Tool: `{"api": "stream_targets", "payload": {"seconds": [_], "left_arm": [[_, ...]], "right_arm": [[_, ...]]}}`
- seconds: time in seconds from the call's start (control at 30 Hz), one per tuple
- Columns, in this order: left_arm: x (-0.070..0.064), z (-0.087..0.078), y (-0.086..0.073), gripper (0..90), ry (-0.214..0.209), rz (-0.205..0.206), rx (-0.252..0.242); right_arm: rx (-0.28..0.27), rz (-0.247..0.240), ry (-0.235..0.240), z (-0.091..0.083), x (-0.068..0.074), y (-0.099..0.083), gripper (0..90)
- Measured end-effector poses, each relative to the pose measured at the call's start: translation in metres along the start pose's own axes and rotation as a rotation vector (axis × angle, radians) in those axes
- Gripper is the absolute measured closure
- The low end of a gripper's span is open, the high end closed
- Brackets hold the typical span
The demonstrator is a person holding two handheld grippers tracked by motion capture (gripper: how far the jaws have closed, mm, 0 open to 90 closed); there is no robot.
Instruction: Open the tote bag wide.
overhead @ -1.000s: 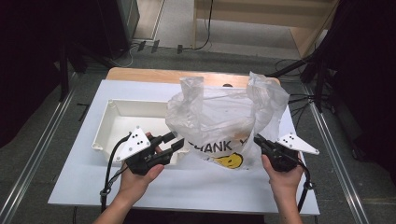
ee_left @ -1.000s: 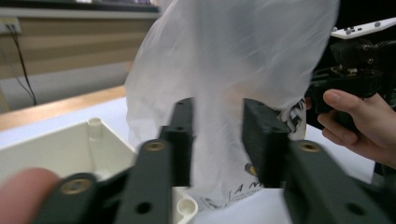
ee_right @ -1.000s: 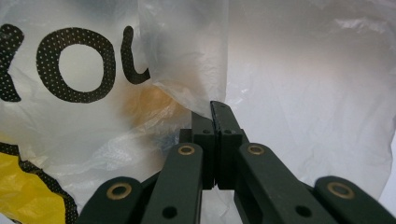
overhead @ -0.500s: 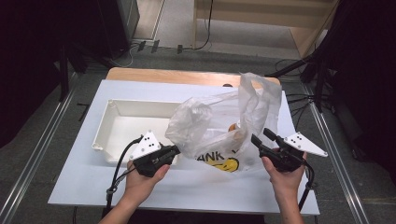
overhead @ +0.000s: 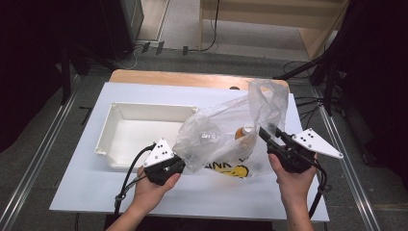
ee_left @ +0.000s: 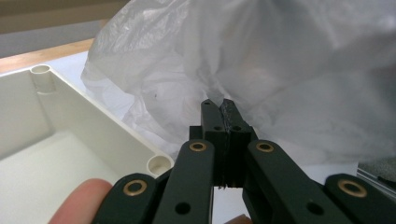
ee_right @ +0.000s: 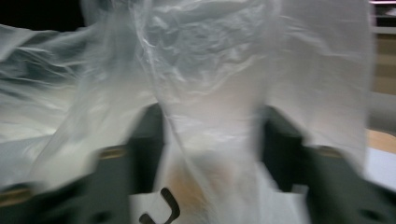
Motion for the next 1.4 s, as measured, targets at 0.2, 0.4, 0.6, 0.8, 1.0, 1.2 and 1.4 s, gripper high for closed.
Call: {"api": "stream_targets", "payload": {"seconds": [0.2,0.4,0.6,0.8,1.0,1.2,1.4], "left_arm": [[0.003,-0.012,0.004,44.9,0.008,-0.043,-0.106],[-0.009,-0.028,0.018,15.2,-0.047,0.000,-0.202],[-0.020,-0.025,0.030,13.7,-0.018,0.003,-0.181],[-0.014,-0.024,0.046,14.0,0.036,-0.055,-0.216],[-0.012,-0.014,0.048,39.9,0.073,-0.058,-0.193],[-0.004,0.000,0.041,82.1,0.071,-0.118,-0.132],[-0.001,0.019,0.028,89.7,0.071,-0.134,-0.034]], "right_arm": [[0.051,0.027,-0.026,0.011,-0.011,-0.014,90.0],[0.088,0.061,-0.036,0.024,-0.018,-0.030,90.0],[0.108,0.068,-0.045,0.029,-0.020,-0.037,90.0],[0.109,0.056,-0.037,0.029,-0.019,-0.040,90.0],[0.113,0.050,-0.031,0.029,-0.021,-0.044,89.7],[0.126,0.069,-0.045,0.029,-0.027,-0.049,88.1],[0.167,0.101,-0.065,0.035,-0.036,-0.061,88.2]]}}
Point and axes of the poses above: each handheld gripper's, and its own axes: z roughly forward along the jaws, y roughly out of its top, x roughly to its left, the point moved 4 cm from there along z, roughly forward along the jaws, and after that the axes turned 4 degrees about x, right-handed, at the moved point
